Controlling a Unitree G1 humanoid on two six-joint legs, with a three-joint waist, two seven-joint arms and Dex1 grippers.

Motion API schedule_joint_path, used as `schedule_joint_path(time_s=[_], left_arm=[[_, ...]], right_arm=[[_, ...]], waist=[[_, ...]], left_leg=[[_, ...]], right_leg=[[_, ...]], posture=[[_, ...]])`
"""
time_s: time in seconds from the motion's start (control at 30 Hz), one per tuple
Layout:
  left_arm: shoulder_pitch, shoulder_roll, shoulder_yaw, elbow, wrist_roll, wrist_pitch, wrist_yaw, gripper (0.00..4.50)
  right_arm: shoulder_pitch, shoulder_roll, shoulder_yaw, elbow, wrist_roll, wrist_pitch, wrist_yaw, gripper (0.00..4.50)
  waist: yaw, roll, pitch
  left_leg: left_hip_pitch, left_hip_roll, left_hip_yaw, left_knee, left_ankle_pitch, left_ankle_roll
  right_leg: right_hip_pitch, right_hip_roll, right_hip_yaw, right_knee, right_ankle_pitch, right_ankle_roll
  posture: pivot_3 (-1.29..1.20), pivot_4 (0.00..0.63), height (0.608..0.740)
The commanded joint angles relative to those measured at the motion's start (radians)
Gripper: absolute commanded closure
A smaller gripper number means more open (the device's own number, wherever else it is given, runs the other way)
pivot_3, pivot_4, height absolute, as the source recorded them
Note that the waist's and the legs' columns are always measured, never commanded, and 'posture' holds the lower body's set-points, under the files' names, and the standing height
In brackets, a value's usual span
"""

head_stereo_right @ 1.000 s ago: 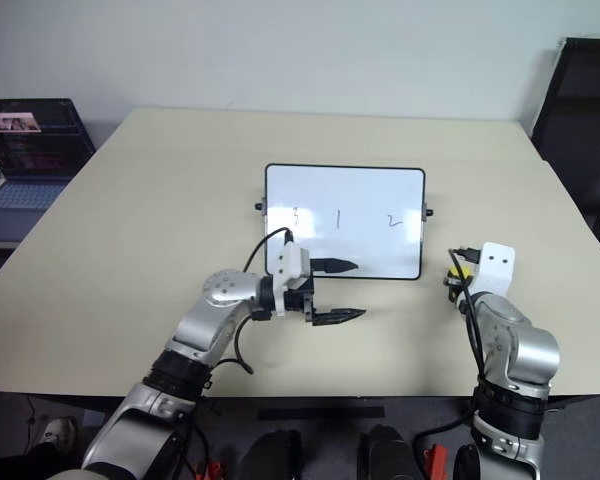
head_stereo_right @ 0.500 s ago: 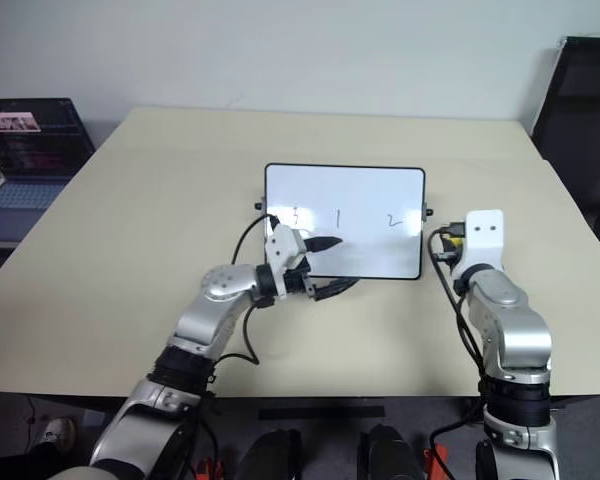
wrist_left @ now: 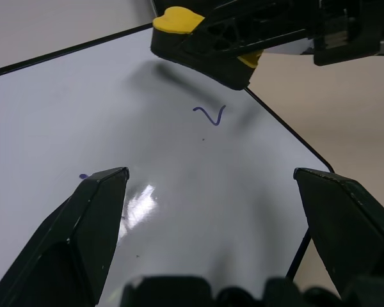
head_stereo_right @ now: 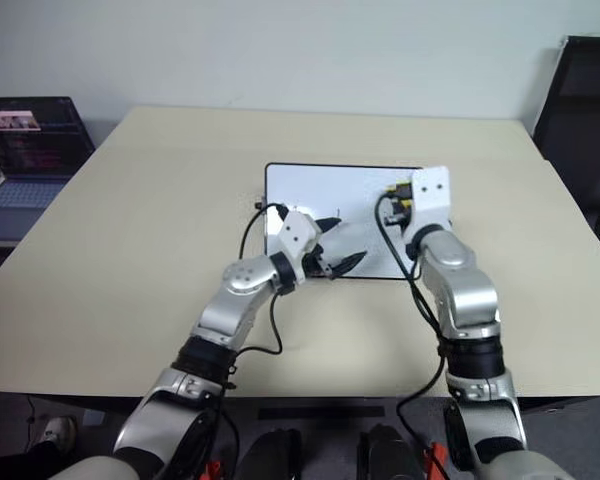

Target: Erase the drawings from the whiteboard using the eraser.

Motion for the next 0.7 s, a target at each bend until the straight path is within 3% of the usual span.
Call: schedule_joint_path(time_s=[0.03,0.33,0.7], left_arm=[[-0.024,0.001,0.014,-0.006,0.003,-0.028,-0.001,0.00],[-0.027,0.021,0.018,-0.030,-0.002,-0.024,-0.009,0.00],[-0.019,0.036,0.020,-0.065,-0.007,-0.008,-0.014,0.00]], right_arm=[[-0.044,0.013,0.002,0.039,-0.010,-0.056,0.002,3.63],[-0.038,-0.010,0.024,0.098,-0.052,-0.006,-0.005,3.63],[0.131,-0.039,0.070,-0.042,-0.068,0.103,0.016,3.63]], waist=[[0.000,0.000,0.000],[0.000,0.000,0.000],[0.000,0.000,0.000]], left_leg=[[0.000,0.000,0.000,0.000,0.000,0.000],[0.000,0.000,0.000,0.000,0.000,0.000],[0.000,0.000,0.000,0.002,0.000,0.000]], right_leg=[[0.000,0.000,0.000,0.000,0.000,-0.001],[0.000,-0.001,-0.001,0.001,0.001,-0.001],[0.001,-0.001,-0.001,0.001,-0.001,0.001]], posture=[[0.00,0.150,0.740],[0.00,0.150,0.740],[0.00,0.150,0.740]])
